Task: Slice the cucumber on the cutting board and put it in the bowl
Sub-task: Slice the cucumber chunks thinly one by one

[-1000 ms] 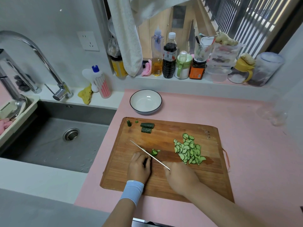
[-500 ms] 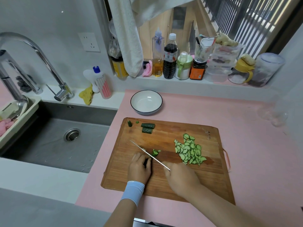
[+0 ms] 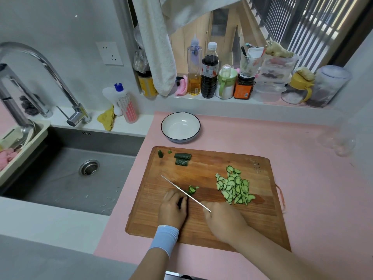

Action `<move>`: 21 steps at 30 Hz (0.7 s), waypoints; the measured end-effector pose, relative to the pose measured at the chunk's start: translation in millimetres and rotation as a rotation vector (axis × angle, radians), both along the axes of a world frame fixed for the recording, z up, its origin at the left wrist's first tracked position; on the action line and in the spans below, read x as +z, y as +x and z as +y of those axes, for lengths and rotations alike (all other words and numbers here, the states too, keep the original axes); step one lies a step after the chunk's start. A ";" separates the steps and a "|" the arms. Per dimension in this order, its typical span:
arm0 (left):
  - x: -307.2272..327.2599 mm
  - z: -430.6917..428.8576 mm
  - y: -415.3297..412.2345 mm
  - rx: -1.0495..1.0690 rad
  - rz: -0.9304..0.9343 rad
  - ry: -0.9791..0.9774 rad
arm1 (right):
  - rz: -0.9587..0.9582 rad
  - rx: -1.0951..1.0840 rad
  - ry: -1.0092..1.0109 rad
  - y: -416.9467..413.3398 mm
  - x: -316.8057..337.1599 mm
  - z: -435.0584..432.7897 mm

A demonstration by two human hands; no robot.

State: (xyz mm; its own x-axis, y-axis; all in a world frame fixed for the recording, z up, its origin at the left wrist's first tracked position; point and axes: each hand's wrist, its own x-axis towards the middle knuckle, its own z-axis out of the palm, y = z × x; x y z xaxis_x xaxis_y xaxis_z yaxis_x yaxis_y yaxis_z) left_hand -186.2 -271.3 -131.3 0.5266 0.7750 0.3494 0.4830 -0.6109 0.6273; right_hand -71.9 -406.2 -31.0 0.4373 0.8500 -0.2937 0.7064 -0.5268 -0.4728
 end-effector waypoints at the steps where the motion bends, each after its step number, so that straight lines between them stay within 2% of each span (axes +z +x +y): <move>1: 0.0 -0.4 0.1 0.000 -0.002 -0.001 | 0.004 0.001 -0.008 0.5 -1.0 3.1; 21: 1.9 -2.7 -2.3 0.029 0.014 -0.006 | -0.036 0.017 0.020 -1.0 8.3 -9.3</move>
